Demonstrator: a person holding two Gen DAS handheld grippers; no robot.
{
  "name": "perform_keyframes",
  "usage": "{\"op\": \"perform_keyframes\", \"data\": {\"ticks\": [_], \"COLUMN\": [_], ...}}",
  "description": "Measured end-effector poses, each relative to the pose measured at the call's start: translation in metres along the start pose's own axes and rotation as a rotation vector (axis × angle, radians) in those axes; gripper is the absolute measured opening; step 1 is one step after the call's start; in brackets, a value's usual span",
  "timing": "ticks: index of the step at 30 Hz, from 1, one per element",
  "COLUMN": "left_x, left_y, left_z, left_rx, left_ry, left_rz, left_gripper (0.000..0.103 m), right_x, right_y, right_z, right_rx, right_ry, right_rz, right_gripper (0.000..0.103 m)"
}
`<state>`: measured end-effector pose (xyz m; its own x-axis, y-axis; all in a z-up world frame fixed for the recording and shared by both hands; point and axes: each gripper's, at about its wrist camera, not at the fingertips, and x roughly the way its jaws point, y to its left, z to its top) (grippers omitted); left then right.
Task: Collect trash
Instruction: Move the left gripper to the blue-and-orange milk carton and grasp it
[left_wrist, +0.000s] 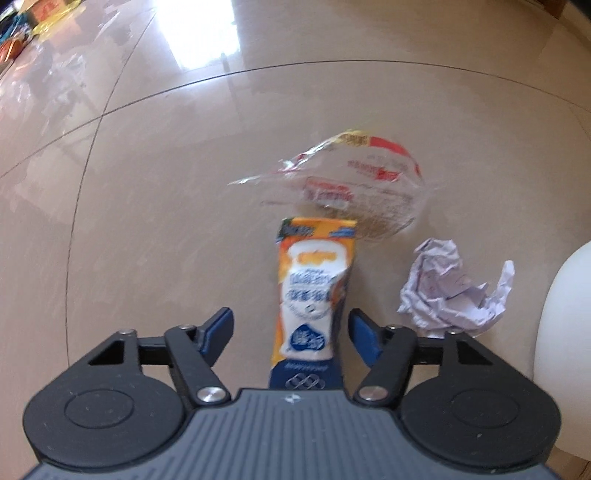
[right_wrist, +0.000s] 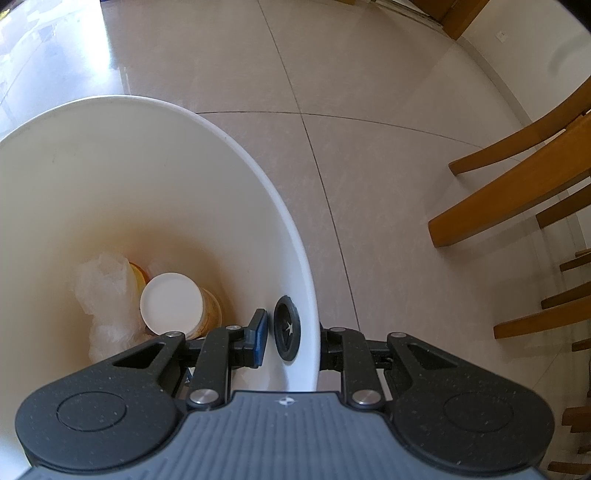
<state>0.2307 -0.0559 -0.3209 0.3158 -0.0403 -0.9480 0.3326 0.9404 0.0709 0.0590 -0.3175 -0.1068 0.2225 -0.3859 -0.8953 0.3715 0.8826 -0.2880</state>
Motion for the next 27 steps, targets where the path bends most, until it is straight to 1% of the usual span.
{"op": "perform_keyframes", "data": {"ticks": [4, 6, 8, 11, 13, 17, 24, 26, 27], "left_x": [0.006, 0.007, 0.007, 0.008, 0.003, 0.006, 0.003, 0.001, 0.002], "left_y": [-0.009, -0.012, -0.014, -0.016, -0.017, -0.022, -0.022, -0.021, -0.020], "left_z": [0.002, 0.000, 0.001, 0.002, 0.001, 0.001, -0.001, -0.002, -0.002], "left_rx": [0.002, -0.008, -0.015, -0.013, -0.010, 0.007, -0.005, -0.004, -0.003], "left_ry": [0.006, 0.005, 0.000, -0.009, -0.014, -0.014, -0.024, -0.027, -0.027], "left_rz": [-0.019, -0.021, -0.021, -0.012, -0.006, 0.018, 0.001, 0.005, 0.008], "left_gripper": [0.058, 0.058, 0.052, 0.048, 0.047, 0.047, 0.047, 0.043, 0.043], "right_x": [-0.001, -0.002, -0.002, -0.002, -0.003, -0.003, -0.003, -0.003, -0.003], "right_y": [-0.003, -0.005, -0.008, -0.014, -0.016, -0.017, -0.024, -0.025, -0.025], "right_z": [0.001, 0.001, 0.002, 0.002, 0.003, 0.004, 0.009, 0.009, 0.010], "right_rx": [0.006, 0.009, 0.020, 0.044, 0.045, 0.040, 0.072, 0.074, 0.073], "right_ry": [-0.001, -0.002, -0.002, 0.002, 0.000, 0.003, 0.015, 0.016, 0.018], "right_rz": [0.006, 0.011, 0.022, 0.046, 0.051, 0.049, 0.073, 0.073, 0.074], "right_gripper": [0.025, 0.024, 0.023, 0.021, 0.021, 0.021, 0.020, 0.020, 0.020]}}
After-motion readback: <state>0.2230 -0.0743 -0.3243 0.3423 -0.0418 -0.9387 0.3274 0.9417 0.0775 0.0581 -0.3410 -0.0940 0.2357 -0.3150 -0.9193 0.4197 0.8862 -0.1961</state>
